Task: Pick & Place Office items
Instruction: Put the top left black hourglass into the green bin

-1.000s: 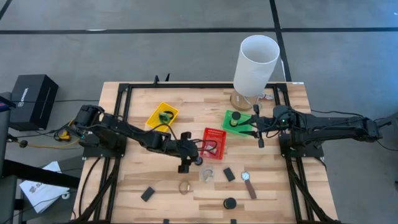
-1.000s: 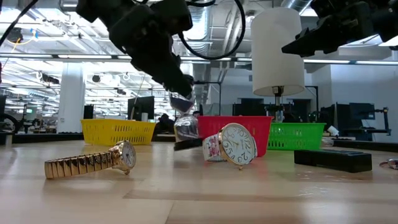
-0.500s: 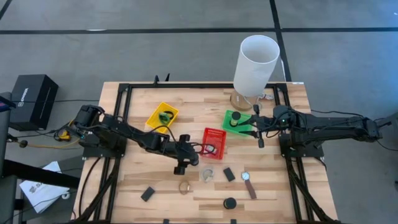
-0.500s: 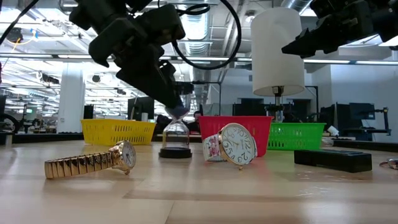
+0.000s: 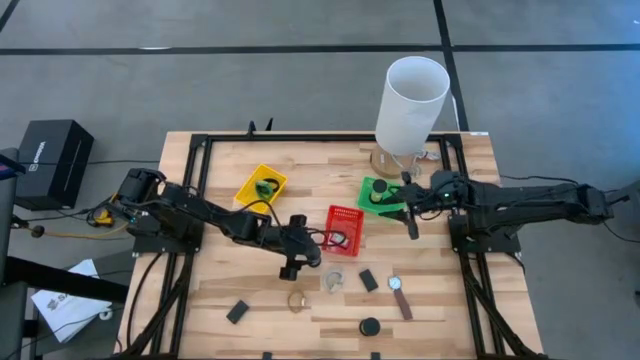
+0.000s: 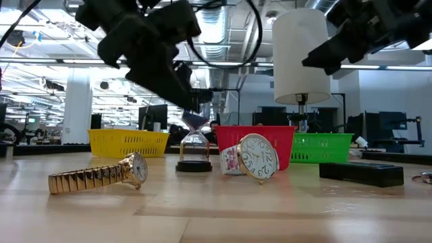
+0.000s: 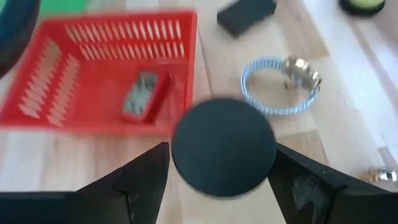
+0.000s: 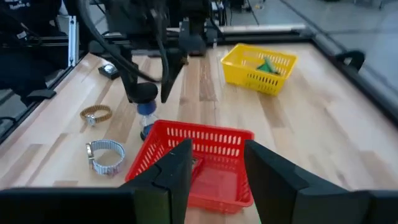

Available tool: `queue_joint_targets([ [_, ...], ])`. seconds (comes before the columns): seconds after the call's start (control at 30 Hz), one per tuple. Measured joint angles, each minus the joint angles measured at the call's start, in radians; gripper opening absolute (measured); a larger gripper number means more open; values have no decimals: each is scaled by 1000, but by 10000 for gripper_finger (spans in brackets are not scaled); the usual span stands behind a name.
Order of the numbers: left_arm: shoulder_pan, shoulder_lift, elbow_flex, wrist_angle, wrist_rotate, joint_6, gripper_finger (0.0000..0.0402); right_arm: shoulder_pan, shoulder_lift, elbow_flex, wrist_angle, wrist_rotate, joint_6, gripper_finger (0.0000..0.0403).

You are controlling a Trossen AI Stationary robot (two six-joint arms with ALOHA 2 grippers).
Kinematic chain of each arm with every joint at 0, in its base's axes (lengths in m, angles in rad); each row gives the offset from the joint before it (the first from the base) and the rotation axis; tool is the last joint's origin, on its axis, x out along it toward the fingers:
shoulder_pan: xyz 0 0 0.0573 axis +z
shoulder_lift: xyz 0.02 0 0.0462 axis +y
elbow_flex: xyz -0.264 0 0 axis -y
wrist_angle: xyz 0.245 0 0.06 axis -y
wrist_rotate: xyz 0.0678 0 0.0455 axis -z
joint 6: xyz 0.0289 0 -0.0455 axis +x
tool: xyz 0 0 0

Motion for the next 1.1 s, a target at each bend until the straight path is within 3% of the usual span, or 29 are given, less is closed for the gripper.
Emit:
queue_joint_targets([
  [0.3,-3,-177,0,-26,-4,1,257,32,275,27,321,-1,19,155],
  [0.57,0,-372,0,-34,-11,1,247,53,443,134,463,-1,-147,163],
  [0.87,0,-514,0,-32,-30,1,226,107,679,281,472,-1,-202,159],
  [1.1,0,-508,0,-36,-36,49,209,160,819,402,422,-1,-170,207],
])
